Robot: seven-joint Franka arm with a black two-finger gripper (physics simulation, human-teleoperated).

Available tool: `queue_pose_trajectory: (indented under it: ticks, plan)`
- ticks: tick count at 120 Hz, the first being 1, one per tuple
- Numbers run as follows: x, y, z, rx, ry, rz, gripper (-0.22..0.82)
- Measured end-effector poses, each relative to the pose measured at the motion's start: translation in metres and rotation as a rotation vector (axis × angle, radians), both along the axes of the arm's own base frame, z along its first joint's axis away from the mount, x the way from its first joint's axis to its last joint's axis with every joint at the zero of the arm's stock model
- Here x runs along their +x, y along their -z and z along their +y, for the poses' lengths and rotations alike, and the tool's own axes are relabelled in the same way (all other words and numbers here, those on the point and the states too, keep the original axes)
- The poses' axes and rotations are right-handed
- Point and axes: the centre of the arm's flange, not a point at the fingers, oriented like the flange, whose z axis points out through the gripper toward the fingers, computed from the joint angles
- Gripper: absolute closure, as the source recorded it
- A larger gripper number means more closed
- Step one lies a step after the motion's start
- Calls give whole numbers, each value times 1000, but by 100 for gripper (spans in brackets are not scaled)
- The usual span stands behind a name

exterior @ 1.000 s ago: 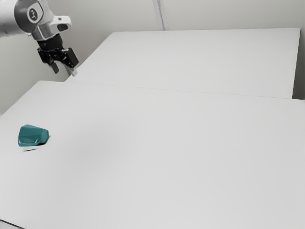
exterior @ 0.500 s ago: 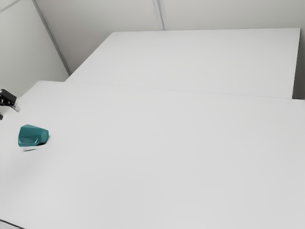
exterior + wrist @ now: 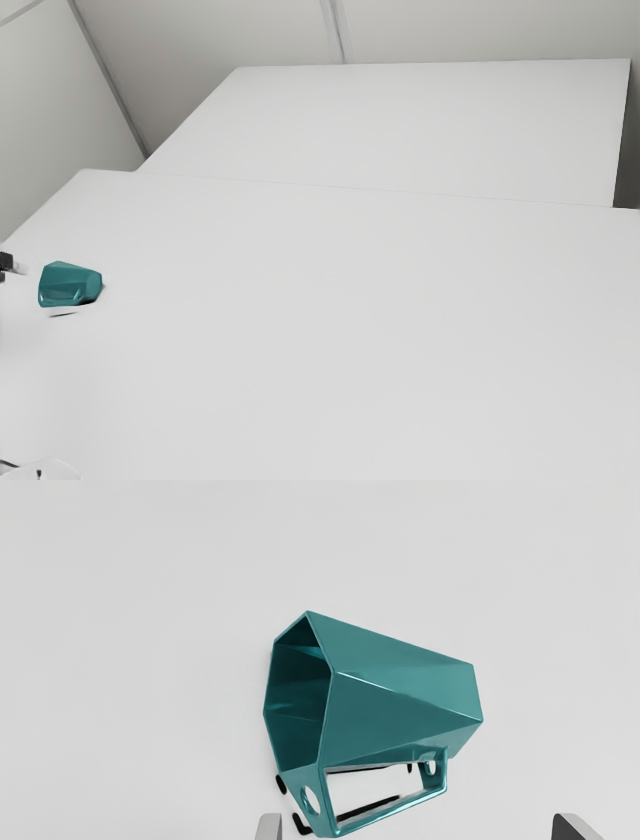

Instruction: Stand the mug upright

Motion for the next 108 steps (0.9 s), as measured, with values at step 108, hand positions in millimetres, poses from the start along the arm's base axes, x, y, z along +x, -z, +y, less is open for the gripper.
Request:
queue_pose_trajectory:
  ticks: [108]
  plan:
    - [18, 90, 5, 177, 397, -322, 6]
